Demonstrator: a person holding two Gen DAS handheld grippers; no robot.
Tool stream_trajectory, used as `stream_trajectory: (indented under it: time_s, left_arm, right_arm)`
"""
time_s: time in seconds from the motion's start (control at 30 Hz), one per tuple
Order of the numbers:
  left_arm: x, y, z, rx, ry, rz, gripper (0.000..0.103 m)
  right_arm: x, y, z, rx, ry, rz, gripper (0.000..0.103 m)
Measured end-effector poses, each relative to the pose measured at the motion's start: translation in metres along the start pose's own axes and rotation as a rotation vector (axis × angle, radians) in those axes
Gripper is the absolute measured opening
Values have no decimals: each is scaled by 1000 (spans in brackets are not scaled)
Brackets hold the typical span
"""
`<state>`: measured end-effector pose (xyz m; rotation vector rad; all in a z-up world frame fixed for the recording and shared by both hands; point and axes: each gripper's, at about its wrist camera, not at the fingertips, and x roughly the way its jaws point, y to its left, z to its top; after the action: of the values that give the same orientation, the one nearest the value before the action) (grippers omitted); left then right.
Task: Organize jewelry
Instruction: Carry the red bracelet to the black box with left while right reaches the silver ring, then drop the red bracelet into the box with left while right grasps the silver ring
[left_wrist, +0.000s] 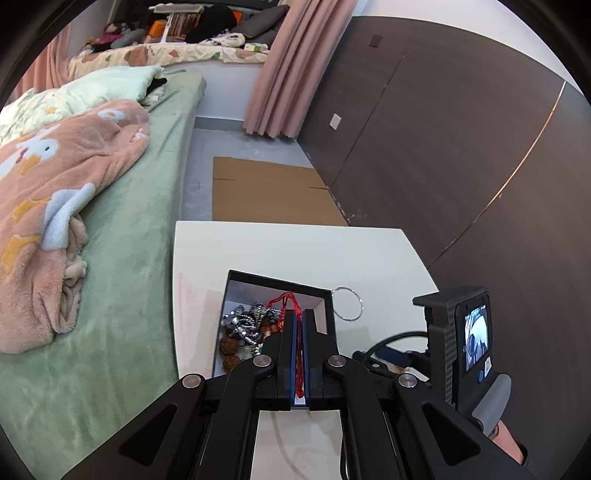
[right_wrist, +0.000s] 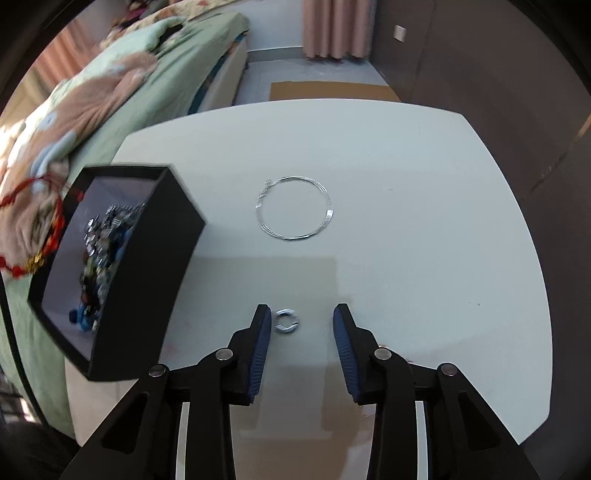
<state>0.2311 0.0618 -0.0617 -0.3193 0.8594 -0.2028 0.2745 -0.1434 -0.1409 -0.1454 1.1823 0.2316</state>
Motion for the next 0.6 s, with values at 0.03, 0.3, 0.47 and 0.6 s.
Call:
stream_trajectory:
  time_s: [0.03,0.3,0.47,0.6]
  left_arm:
    - [0,1,0,-1,1,-1,2]
    - [8,6,1,-19,-4,-21,2]
    - [22,9,6,-61,54,-58,3]
    - [27,9,7,-61,65,-43,12]
  right_arm:
    - [0,1,1,-1,4,5,23]
    - [-5,-7,-2,52,13,77,13]
    - [-21,-17,1,101,-48,148,13]
    - [-36,-22,8,131,-108,214,13]
